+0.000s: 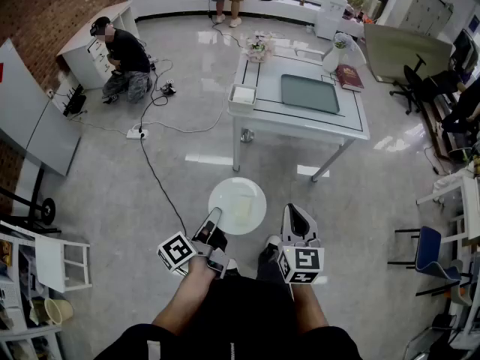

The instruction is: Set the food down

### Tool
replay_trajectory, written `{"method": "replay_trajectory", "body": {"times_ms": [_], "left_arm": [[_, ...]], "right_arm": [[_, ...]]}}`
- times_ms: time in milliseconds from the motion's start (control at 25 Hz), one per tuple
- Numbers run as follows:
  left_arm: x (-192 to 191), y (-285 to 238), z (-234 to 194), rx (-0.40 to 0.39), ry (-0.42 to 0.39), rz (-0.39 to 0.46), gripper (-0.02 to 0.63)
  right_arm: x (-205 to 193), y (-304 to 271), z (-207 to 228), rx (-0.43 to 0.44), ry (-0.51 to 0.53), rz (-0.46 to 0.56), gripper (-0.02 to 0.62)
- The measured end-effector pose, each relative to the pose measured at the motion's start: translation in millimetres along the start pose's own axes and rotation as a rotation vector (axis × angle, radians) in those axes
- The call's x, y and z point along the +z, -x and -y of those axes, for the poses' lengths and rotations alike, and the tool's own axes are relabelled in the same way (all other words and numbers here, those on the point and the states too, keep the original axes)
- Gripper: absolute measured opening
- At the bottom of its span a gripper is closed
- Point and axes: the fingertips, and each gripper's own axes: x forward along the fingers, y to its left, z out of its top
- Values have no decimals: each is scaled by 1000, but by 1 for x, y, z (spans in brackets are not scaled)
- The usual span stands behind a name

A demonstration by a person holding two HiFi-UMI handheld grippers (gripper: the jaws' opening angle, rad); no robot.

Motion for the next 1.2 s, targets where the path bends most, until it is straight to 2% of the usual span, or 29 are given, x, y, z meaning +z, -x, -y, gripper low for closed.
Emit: {"method": "replay_trajectory", "body": {"times_ms": [280,520,1200], "left_arm": [[-11,-21,-3,5,-15,-13,15],[-16,-25,-5,12,-19,-39,15],[-18,-46,-19,68,-33,-70,15]], "right_arm": [[-3,-4,19,-18,-2,18,8],[-6,4,17,-20,32,30,9],[-22,-7,25,-19,-2,-29,9]]}}
